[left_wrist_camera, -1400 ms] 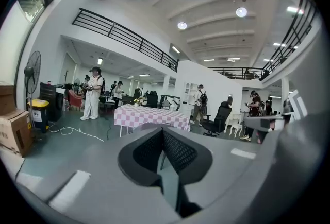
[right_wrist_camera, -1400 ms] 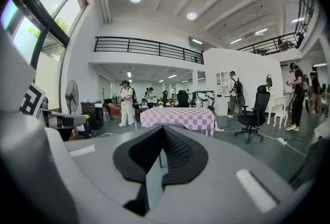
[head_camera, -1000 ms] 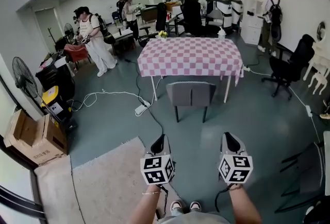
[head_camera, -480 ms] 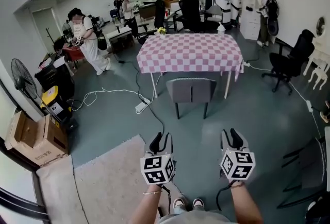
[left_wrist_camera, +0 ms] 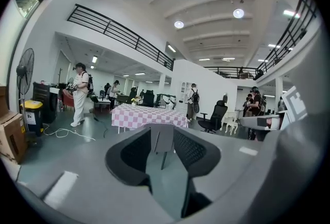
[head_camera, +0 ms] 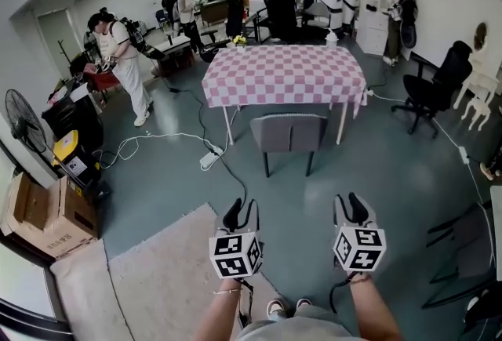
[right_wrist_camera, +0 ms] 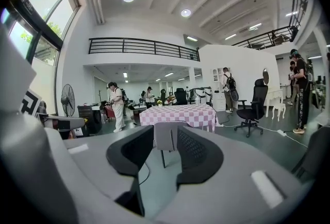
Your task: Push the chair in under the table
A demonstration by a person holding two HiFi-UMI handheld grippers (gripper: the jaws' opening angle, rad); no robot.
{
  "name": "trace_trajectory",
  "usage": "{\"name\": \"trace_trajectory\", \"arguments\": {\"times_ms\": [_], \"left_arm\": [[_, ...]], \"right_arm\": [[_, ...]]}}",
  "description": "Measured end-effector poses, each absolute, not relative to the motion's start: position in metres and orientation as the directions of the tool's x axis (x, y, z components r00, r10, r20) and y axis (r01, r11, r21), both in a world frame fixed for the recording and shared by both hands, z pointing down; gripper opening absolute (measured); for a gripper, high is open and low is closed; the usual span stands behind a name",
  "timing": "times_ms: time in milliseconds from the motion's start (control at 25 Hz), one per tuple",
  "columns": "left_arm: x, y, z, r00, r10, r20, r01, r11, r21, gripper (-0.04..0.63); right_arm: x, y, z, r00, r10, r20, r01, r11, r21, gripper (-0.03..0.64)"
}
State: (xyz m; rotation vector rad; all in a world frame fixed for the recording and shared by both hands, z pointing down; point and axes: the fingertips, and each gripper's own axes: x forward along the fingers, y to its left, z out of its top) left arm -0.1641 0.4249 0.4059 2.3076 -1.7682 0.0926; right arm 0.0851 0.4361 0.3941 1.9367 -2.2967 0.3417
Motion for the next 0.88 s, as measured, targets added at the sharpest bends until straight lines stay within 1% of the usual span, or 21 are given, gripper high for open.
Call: {"name": "trace_trajectory", "arguments": {"times_ms": [200, 480, 880], "left_arm": [[-0.185, 0.402, 0.413, 0.259, -0.945, 0.202, -0.962, -0.234, 0.140, 0.130], [-0.195, 0.360, 0.427, 0.270, -0.939, 0.215, -0.958, -0.239, 0.159, 0.130], [-0.177, 0.240, 0.428, 0.263, -0.943, 0.205, -0.955, -0.225, 0.194, 0.132]], "right_arm": [[0.076, 0.426, 0.399, -0.155, -0.956, 0.251, -0.987, 0.138, -0.083, 0.124], [0.079, 0.388, 0.416, -0.112, -0.955, 0.274, -0.991, 0.086, -0.102, 0.124], [0.101, 0.267, 0.421, -0.130, -0.943, 0.308, -0.991, 0.111, -0.080, 0.125]]}}
